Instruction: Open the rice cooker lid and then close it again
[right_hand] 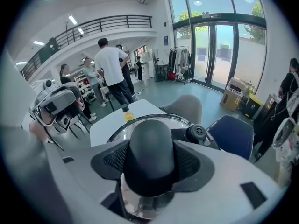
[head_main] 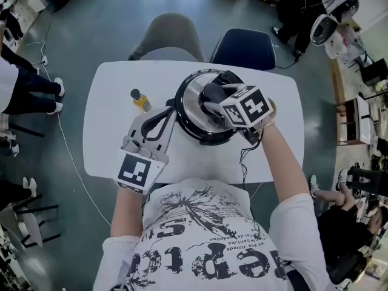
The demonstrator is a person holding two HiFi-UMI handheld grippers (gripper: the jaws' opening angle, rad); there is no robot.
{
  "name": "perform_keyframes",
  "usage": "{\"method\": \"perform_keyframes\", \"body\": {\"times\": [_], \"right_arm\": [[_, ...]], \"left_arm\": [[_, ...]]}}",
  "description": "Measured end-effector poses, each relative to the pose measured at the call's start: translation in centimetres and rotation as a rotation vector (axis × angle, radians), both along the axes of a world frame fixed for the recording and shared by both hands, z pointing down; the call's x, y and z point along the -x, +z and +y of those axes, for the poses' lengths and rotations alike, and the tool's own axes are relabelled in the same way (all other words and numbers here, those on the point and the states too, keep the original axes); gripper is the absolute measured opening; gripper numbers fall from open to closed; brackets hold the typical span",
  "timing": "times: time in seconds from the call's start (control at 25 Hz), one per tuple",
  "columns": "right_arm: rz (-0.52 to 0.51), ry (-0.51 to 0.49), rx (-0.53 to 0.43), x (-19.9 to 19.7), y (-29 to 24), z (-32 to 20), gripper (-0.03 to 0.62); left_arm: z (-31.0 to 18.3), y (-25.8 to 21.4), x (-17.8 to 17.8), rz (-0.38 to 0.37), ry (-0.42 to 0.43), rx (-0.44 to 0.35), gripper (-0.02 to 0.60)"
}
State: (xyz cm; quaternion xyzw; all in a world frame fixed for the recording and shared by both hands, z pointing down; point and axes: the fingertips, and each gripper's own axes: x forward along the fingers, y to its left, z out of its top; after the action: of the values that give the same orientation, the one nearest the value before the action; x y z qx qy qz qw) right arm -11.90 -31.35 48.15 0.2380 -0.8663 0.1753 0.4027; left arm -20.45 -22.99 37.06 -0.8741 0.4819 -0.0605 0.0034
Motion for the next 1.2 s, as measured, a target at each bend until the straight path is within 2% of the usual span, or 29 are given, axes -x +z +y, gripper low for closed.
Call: {"method": "perform_keyframes", "body": {"times": [0.12, 0.32, 0.52, 0.72, 0.8, 0.88, 1.0, 1.2], "right_arm": [[0.005, 0.024, -0.003, 0.0, 0.2, -0.1, 0.298], [0.028, 0.046, -0.047, -0.3, -0.3, -0.4, 0.340], [-0.057, 0.070, -0.118, -0.4, -3.2, 0.0, 0.337], [-0.153, 0.138, -0.238, -1.6, -6.1, 0.5, 0.242], [-0.213, 0.178, -0.277, -2.4, -7.3, 0.6, 0.173], [-0.263, 0.218, -0.329, -3.1, -8.2, 1.0, 0.069], [-0.318, 0.256, -0.391, -4.2, -9.0, 1.8, 0.015], [-0.389, 0.288, -0.476, -6.2, -10.3, 3.4, 0.015]], "left_arm": [[0.1, 0.0, -0.1, 0.003, -0.003, 0.008, 0.014], [0.5, 0.8, -0.6, -0.048, 0.014, 0.062, 0.014], [0.8, 0.3, -0.6, -0.050, 0.003, 0.051, 0.014], [0.9, -0.5, -0.4, -0.054, -0.025, 0.040, 0.014], [0.8, -0.9, -0.4, -0.055, -0.036, 0.038, 0.014], [1.1, -1.2, -0.5, -0.058, -0.041, 0.032, 0.014], [1.7, -1.5, -0.8, -0.060, -0.044, 0.023, 0.014], [2.0, -1.9, -2.0, -0.065, -0.044, 0.014, 0.014]]}}
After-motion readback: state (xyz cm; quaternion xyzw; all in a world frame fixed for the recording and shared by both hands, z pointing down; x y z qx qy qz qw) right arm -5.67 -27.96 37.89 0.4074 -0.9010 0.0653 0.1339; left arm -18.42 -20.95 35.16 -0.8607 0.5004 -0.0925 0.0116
